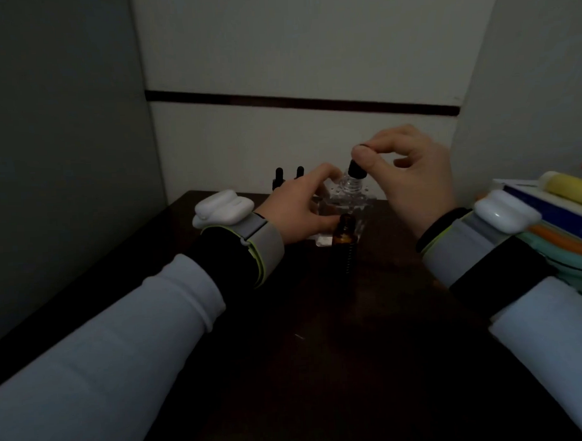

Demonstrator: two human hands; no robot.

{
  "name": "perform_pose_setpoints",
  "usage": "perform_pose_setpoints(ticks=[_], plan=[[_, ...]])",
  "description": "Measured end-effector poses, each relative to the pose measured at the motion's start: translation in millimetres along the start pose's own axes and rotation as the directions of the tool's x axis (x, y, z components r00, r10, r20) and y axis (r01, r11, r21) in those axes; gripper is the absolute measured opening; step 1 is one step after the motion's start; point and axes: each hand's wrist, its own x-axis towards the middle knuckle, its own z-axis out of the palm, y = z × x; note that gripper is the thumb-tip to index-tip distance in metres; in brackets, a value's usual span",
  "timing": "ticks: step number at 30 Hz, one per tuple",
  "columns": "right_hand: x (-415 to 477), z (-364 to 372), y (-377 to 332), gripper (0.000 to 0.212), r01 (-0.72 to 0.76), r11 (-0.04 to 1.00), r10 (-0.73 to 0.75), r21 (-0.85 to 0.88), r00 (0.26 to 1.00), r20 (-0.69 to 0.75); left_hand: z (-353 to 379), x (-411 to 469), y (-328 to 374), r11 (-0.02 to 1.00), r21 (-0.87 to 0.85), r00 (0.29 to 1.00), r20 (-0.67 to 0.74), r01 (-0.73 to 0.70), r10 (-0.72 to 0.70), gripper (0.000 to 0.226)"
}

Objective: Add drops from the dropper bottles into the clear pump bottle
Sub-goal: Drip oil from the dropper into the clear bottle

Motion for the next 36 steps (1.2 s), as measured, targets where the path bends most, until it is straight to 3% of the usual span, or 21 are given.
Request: perform_pose_setpoints(ticks=[22, 30, 36], plan=[[-1, 1, 1, 0.018, -0.047, 0.999, 0.046, 0.027, 0.998, 0.039, 2, 2, -4, 1.0, -0.029, 1.0, -0.006, -0.004, 0.004, 0.05], [16, -16, -13, 0.005, 0.041, 0.965, 0.014, 0.261, 0.979, -0.205, 2, 2, -5, 1.0, -0.014, 1.0, -0.01, -0.009, 0.009, 0.052], [10, -13, -12, 0.005, -0.032, 0.973, 0.049, 0.231, 0.997, -0.067, 2, 1, -4, 1.0, -0.019, 1.0, -0.018, -0.022, 0.022, 0.051]])
